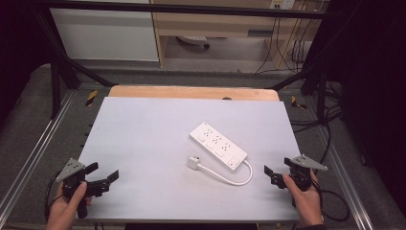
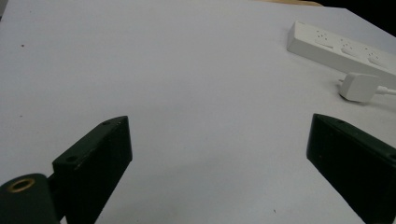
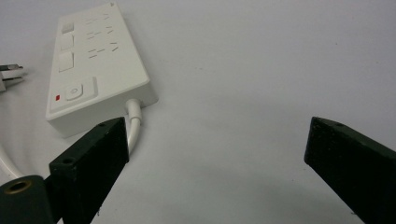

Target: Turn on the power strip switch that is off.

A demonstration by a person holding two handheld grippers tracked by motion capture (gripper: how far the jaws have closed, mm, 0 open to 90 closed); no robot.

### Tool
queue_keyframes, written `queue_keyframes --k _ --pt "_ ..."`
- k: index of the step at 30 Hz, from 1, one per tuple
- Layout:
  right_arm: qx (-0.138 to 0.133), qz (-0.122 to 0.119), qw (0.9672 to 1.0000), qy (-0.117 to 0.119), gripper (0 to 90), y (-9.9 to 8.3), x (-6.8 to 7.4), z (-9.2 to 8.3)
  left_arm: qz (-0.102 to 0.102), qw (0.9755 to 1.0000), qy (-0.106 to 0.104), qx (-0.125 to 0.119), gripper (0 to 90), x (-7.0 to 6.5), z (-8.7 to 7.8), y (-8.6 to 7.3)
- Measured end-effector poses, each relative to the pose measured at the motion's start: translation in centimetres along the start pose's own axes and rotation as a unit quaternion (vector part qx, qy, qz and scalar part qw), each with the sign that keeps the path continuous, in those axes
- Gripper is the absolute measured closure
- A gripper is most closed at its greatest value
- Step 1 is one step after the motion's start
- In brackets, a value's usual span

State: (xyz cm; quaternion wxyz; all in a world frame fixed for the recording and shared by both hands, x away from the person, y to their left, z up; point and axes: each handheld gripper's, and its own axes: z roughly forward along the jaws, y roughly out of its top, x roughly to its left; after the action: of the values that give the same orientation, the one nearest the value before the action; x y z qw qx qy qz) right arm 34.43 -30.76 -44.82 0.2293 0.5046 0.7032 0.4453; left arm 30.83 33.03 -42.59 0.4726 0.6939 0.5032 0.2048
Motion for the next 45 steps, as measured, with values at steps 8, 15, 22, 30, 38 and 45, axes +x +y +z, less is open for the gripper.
queue_keyframes --k 8,15,22,30,38,45 --pt "-0.005 -0.004 1.0 0.004 6.5 0.1 0.2 0.0 0.002 1.0 0.0 -0.001 6.8 0.0 0.0 0.0" --pt "0.002 -0.023 0.9997 0.006 5.7 0.7 0.7 0.0 0.003 1.0 -0.003 0.0 6.8 0.1 0.0 -0.1" --pt "0.0 -0.021 0.9996 0.018 4.5 1.4 1.4 -0.4 0.004 1.0 -0.005 0.0 6.8 0.2 0.2 -0.1" --pt "-0.006 -0.029 0.9994 0.019 4.5 2.0 2.1 -0.2 0.008 1.0 -0.003 0.001 6.8 0.1 0.2 -0.2" --pt "-0.008 -0.035 0.9986 0.039 3.7 2.3 3.2 -0.2 0.006 1.0 0.003 0.0 6.7 0.1 0.1 -0.2" --pt "-0.012 -0.044 0.9974 0.055 3.6 2.5 4.4 -0.5 0.009 1.0 0.003 0.003 6.6 0.0 0.1 -0.2"
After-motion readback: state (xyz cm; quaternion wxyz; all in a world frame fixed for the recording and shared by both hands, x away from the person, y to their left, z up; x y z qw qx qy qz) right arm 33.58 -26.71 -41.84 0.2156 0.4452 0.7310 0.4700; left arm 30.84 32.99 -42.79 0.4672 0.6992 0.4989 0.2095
